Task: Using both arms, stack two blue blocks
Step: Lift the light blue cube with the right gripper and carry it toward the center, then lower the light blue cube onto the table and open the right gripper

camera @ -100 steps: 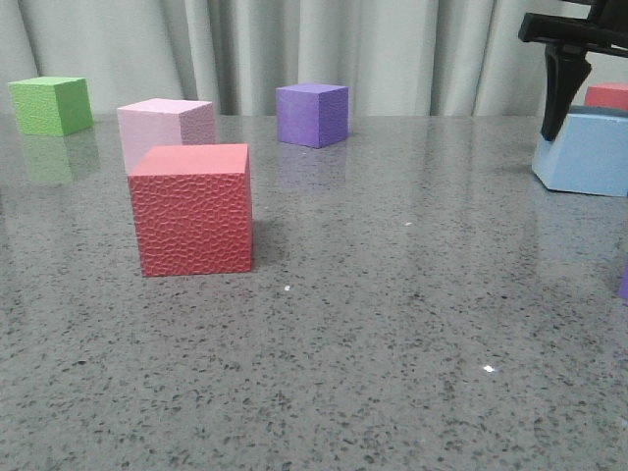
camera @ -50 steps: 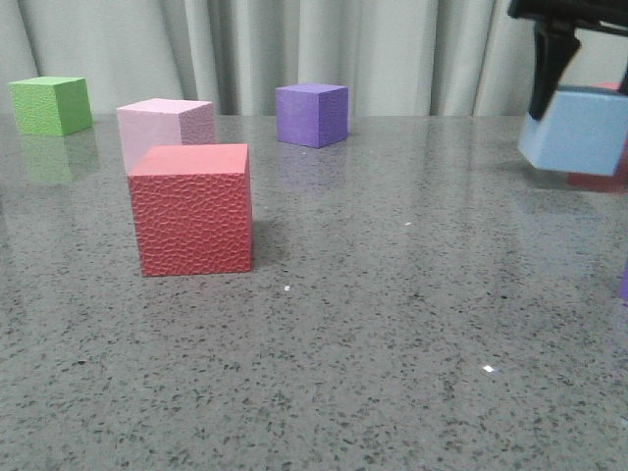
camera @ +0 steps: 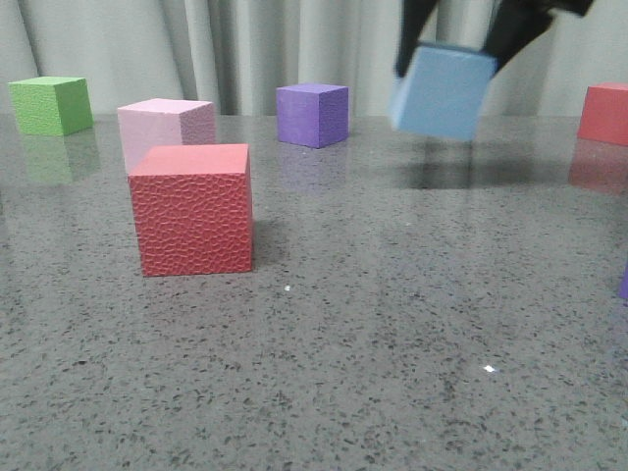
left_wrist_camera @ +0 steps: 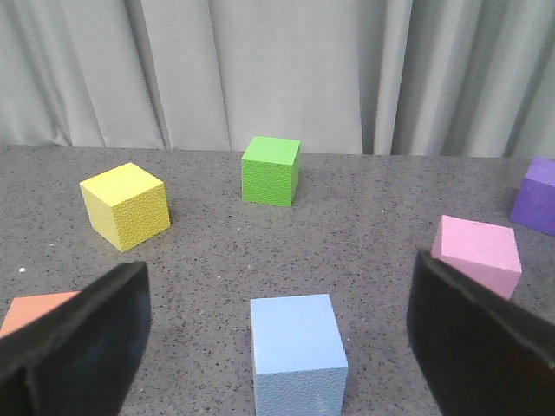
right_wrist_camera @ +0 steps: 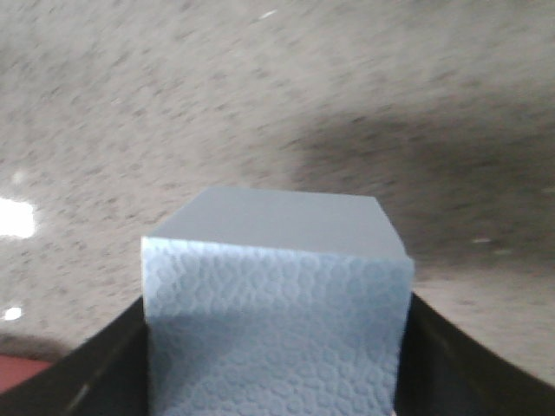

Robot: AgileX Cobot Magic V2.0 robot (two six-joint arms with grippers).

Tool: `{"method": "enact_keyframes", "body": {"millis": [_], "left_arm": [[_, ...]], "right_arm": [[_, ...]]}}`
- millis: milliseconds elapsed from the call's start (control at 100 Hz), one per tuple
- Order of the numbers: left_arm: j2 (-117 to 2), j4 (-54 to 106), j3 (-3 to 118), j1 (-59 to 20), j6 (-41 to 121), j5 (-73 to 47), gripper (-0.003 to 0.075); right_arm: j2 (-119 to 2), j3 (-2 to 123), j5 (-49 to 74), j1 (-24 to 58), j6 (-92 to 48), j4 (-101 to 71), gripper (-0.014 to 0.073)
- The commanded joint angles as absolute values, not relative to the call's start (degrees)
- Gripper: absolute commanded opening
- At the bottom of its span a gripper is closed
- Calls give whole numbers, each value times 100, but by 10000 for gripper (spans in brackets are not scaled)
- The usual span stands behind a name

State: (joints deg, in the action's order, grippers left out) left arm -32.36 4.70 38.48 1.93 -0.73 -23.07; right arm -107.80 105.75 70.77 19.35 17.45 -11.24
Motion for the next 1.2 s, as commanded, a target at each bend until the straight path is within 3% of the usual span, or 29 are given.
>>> {"method": "enact_keyframes", "body": {"millis": [0, 1190], "left_arm": [[-3287, 518, 4081, 199, -74, -1842, 585], [-3287, 612, 4081, 199, -84, -1842, 553]], "right_arm": [[-10599, 10765, 6741, 2143, 1888, -1352, 475], [-10961, 10765, 6214, 2384, 2105, -1665, 479]]}}
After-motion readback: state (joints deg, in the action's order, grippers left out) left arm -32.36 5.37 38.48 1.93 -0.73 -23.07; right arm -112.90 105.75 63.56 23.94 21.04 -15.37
